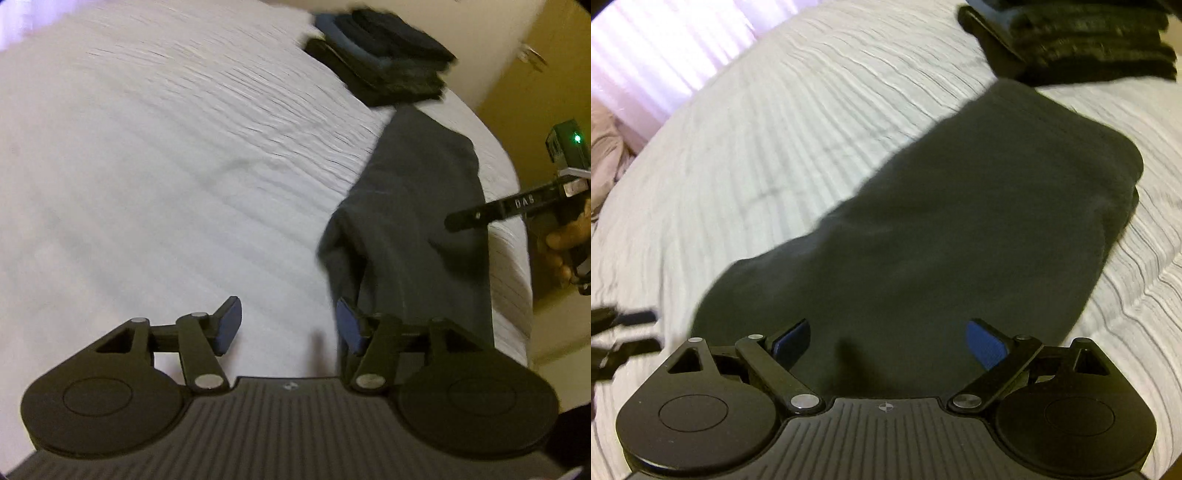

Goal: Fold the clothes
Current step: 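Open both grippers and press the folded sweatpants flat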

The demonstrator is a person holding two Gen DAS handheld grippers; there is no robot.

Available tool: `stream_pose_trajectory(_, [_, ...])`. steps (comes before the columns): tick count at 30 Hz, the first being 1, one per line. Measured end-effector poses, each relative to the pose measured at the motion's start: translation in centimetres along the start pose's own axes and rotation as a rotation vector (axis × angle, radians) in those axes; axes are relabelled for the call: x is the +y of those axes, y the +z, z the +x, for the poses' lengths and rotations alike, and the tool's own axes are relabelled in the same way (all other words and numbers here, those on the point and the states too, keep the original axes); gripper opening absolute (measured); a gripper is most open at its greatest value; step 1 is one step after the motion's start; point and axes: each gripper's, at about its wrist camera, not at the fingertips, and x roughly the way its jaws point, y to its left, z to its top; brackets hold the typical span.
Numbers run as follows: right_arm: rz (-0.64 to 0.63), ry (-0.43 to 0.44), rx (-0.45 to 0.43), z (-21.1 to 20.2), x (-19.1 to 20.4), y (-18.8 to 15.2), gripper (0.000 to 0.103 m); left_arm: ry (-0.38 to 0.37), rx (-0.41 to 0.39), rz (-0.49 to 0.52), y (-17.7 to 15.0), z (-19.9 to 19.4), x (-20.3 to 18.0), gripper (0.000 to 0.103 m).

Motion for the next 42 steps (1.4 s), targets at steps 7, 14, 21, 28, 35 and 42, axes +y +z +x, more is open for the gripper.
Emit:
stream_pose_trajectory(7, [0.032,0.067,0.014,0.7,-3.1,-0.2,0.094,-0.188,0.059,0.126,4.8,6.7,0.1,0.051])
stream_pose_trajectory(14, [0.134,0.107,0.021,1.5,-4.8,0.8,0.094,-0.102,-0.048,-0.125,4.6,5.7,4.8,0.047])
stream_pose_trajectory(21, [0.113,0.112,0.026,1.3,-5.0,0.8,0.094,-0.090,-0.102,-0.297,2.6,3.6,8.2,0.038])
stream_pose_trajectory(28, [0.120,0.041,-0.003,0.2,-3.2,0.9,0.094,-0.072,-0.153,-0.242,3.7,-1.0,7.5,0.032])
stream_pose_trajectory(35, [0.099,0.188,-0.066,1.0,-0.9,2.7,0.094,-0.173,-0.062,-0.050,3.6,1.4,1.6,0.032])
stream_pose_trajectory(42, [0.083,0.129,-0.161,1.3,-8.5,8.1,0.087,-0.098,0.058,0.000,2.3,4.7,1.8,0.004])
